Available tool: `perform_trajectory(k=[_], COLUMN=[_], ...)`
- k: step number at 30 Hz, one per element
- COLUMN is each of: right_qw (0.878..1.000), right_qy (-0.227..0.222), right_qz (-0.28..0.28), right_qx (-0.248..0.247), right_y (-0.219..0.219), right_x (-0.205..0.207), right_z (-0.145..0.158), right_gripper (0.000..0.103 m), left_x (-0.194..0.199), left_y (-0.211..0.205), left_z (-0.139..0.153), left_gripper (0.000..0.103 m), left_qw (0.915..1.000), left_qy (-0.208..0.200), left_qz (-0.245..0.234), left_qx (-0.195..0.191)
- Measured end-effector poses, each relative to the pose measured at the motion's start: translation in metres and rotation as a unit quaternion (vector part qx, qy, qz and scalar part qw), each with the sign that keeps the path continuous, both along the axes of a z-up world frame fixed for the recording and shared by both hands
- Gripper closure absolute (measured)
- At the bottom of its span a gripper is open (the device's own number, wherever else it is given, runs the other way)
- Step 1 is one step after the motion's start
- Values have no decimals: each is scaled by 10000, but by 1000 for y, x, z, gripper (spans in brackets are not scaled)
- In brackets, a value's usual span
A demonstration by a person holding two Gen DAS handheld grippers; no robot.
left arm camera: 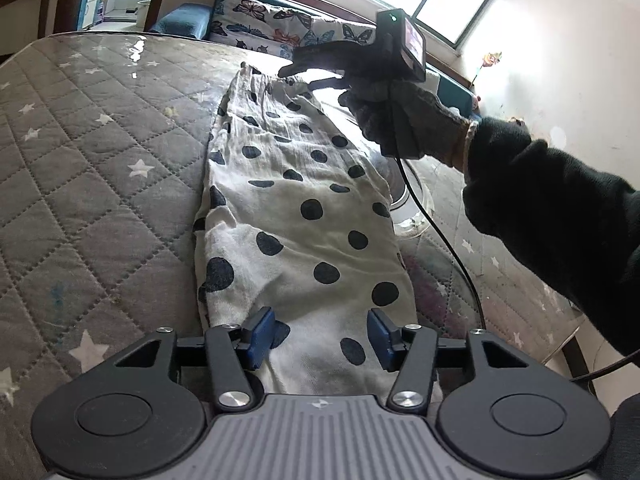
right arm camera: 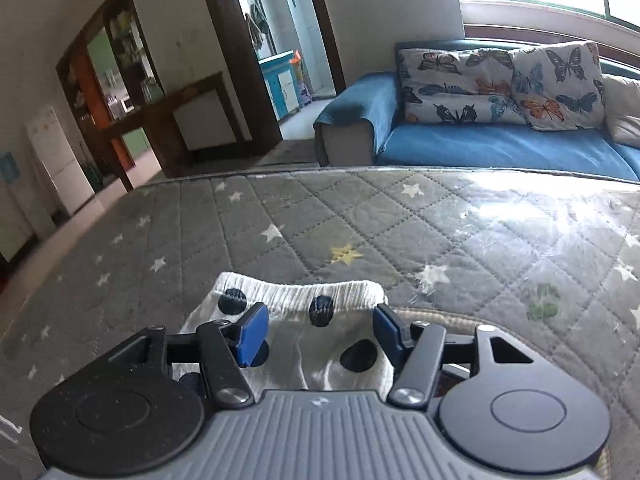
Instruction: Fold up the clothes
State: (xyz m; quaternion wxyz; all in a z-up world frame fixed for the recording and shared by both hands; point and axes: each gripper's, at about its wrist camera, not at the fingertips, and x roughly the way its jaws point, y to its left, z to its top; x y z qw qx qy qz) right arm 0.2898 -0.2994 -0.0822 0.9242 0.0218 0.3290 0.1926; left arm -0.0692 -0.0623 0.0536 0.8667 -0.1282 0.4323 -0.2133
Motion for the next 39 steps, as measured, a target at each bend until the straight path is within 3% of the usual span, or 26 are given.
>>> perform_trajectory(k=[3,17,23,32,34,37,39], right_qw=[9998,9997,9995,9989,9988,9990,9991], right_qy=[-214,-29,-59,-155,-174,-93,-45], right_qz=[7,182,280,401,421,427,424], right_qx=[-3,-161,-136,-163,-182,-39,59], right_y=[-8,-7,-4,-1,2,-2,-5], right_x=[4,21,18,18,18,17,17], right_z=[2,-15,-18,-20,-21,-19,-18], right_gripper=[41,41,61,52,55,75,78], left_x=[-4,-18,-17,-18,-18,-18,-17], left_y=[2,4,0,-3,-3,-4,-3], left_z=[4,17,17,18,18,18,17], left_gripper=[45,37,36,33,33,32,32], left_qw=[10000,9996,9994,9990,9989,9988,9987], left_qy=[4,-25,3,14,19,38,65], left_qz=[55,222,237,266,263,265,291], left_qx=[-13,170,269,353,376,400,404])
